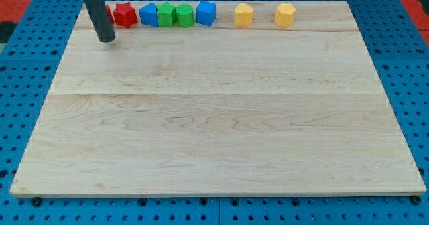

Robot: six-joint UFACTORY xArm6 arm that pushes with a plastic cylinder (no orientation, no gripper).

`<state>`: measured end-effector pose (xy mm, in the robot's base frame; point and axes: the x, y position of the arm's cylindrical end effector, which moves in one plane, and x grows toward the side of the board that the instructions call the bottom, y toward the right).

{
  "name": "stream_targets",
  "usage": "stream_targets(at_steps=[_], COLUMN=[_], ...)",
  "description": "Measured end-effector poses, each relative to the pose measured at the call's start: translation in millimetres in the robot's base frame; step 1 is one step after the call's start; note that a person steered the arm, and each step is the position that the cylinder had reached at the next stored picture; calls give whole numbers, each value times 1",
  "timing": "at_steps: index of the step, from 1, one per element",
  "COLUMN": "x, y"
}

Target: Tap the green circle

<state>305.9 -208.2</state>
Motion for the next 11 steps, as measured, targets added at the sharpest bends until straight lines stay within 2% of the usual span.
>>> stream_targets(at_steps=[1, 2, 3, 4, 5, 6, 7, 8, 11], x=[21, 47, 43, 35, 8, -44, -98, -114, -113], y=[41, 134, 248, 314, 368, 408, 416, 399, 218])
